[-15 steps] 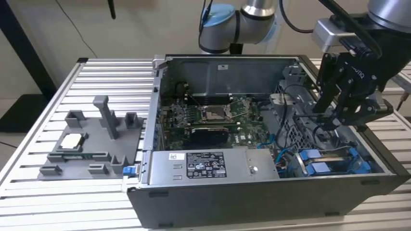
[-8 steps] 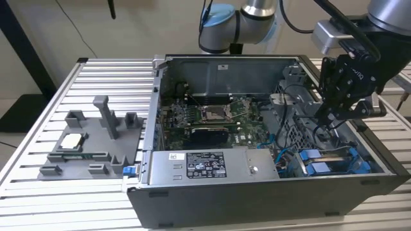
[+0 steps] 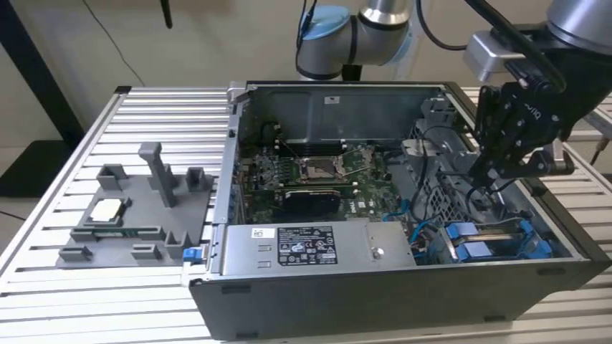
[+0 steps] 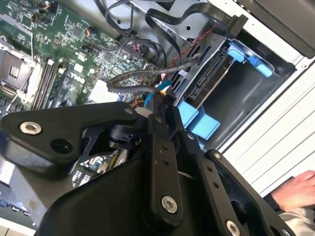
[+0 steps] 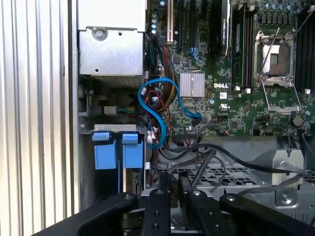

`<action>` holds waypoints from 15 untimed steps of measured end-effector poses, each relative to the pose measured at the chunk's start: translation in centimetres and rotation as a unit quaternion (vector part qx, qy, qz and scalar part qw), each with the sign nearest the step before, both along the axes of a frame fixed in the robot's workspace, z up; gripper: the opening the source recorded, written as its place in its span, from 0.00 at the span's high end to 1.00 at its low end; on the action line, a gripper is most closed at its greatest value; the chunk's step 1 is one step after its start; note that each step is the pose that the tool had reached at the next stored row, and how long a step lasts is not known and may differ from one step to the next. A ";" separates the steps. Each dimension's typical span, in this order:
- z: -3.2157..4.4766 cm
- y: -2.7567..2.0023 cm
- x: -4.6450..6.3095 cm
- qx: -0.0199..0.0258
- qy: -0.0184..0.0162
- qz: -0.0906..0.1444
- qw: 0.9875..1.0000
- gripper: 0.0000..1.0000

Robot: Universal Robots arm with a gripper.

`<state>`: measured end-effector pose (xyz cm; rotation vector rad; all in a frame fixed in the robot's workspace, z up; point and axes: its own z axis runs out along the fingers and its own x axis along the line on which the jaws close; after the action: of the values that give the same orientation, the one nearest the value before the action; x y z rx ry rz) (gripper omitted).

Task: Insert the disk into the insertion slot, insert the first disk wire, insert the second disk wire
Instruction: 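Insert the first disk wire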

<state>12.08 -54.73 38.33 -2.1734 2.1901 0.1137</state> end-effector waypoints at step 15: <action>-0.12 0.00 0.0 0.000 0.000 0.000 1.000 0.81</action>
<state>12.08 -54.73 38.21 -2.1743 2.1902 0.1128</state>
